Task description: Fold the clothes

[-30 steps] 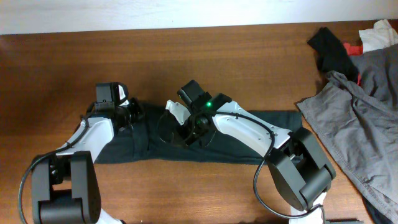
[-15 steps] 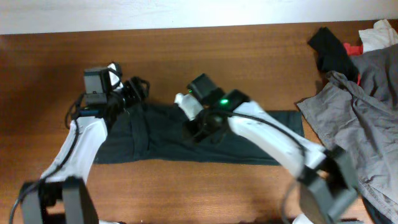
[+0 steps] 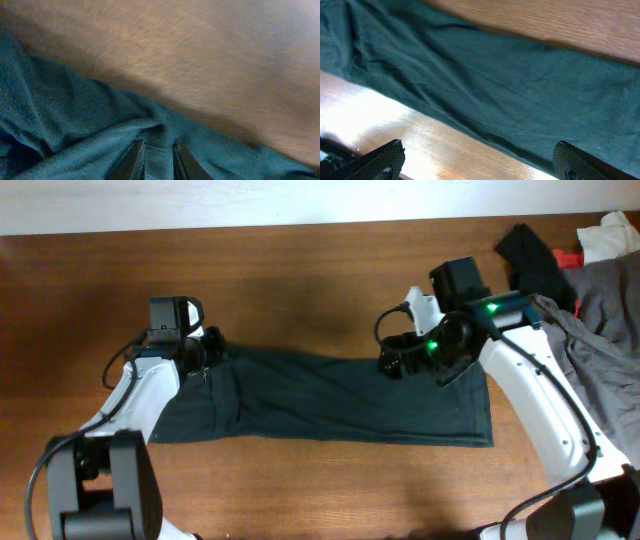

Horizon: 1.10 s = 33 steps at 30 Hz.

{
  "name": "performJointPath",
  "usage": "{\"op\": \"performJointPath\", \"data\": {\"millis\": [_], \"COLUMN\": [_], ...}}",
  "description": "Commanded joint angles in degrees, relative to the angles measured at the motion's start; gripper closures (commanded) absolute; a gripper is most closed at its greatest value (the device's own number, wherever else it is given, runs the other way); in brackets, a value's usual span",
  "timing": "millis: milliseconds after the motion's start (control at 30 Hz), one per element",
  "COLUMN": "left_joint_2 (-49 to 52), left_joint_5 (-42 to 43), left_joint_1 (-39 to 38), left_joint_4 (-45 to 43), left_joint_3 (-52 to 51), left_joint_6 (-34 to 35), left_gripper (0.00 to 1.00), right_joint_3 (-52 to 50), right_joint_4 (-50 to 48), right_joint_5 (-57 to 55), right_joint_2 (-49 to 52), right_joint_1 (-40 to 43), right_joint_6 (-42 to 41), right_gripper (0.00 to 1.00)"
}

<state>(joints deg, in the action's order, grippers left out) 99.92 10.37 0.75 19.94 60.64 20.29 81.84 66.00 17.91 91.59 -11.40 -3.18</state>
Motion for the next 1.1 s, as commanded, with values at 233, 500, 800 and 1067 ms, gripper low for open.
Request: {"op": "performJointPath", "data": {"millis": [233, 500, 800, 1067], "left_joint_2": [1.3, 1.3, 1.4, 1.4], "left_joint_5": [-1.8, -5.0, -23.6, -26.7], "left_joint_1": [-0.5, -5.7, -12.1, -12.1], "left_joint_4": [0.2, 0.7, 2.4, 2.9], "left_joint_3": [0.0, 0.0, 0.0, 0.0], "left_joint_6": [-5.0, -15.7, -14.4, -13.5], "left_gripper": [0.69, 0.37, 0.37, 0.38], "right_joint_3": [-1.6, -1.6, -1.6, -1.6], "right_joint_4": [0.2, -0.2, -0.2, -0.2], "right_joint_5": [-3.6, -4.7, -4.7, -4.7], "right_joint_2": [0.8, 0.8, 0.8, 0.8], "right_joint_1": [3.7, 3.7, 3.7, 3.7], "right_joint_6": [0.0, 0.0, 0.0, 0.0], "right_gripper": [0.01, 0.01, 0.01, 0.01]}}
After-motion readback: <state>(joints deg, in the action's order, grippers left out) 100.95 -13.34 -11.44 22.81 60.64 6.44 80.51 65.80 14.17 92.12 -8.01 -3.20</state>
